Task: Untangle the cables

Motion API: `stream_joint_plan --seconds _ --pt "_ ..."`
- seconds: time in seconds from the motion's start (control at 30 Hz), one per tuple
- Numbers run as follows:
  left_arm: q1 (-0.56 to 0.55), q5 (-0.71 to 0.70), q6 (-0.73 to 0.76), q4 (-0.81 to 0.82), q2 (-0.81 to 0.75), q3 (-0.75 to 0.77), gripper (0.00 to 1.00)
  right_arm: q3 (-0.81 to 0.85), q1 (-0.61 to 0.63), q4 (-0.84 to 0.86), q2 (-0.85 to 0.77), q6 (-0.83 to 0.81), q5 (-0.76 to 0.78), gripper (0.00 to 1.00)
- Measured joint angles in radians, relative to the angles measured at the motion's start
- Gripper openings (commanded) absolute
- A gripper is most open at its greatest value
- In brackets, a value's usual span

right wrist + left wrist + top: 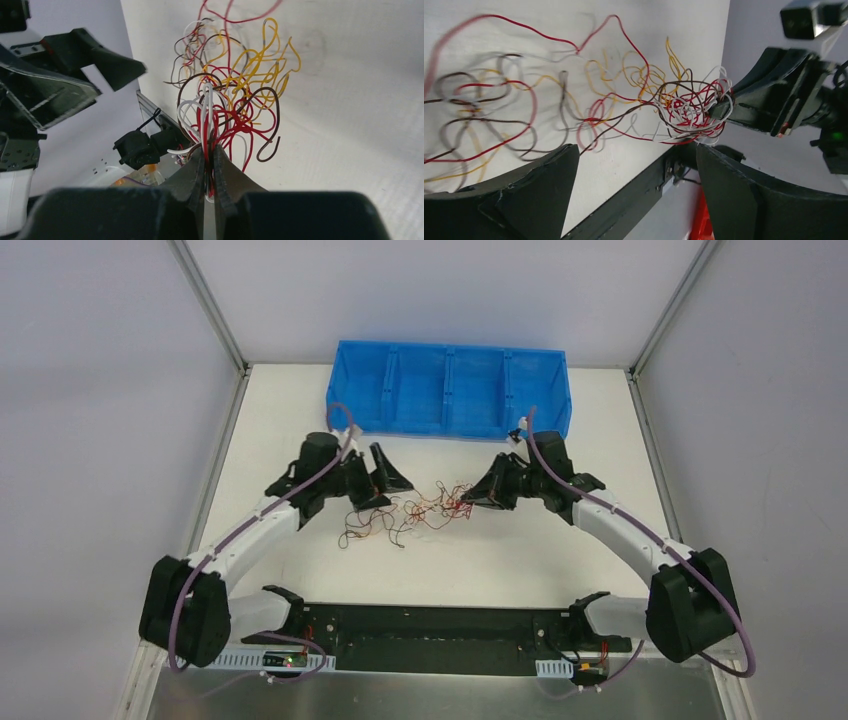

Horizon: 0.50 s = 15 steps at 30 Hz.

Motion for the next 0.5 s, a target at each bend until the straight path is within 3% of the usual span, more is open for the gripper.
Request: stream_joint_plan --seconds 0.1,0.23,0.3,0.37,0.4,0.5 --pt "-0.137 -0.003 -0.037 0.114 0.105 0.0 0.87 0.031 0.061 0.03 0.017 0.019 0.007 0.1" --pt "-0.253 -0.017 -0.079 0.212 0.206 0.014 0.72 0.063 0.111 0.082 0.06 0.052 0.025 0.11" --pt "-0.285 -0.027 -0.091 0.247 0.24 0.028 0.48 0.067 0.13 0.099 0.082 0.063 0.037 0.14" --pt "-0.296 -0.034 -0.109 0.278 0.254 0.032 0.15 0.067 0.137 0.105 0.095 0.072 0.048 0.24" --pt "-0.296 -0.039 -0.118 0.292 0.256 0.032 0.03 0.067 0.141 0.107 0.099 0.079 0.05 0.3" --pt "-0.296 -0.063 -0.129 0.316 0.251 0.032 0.0 0.067 0.146 0.111 0.098 0.085 0.056 0.38"
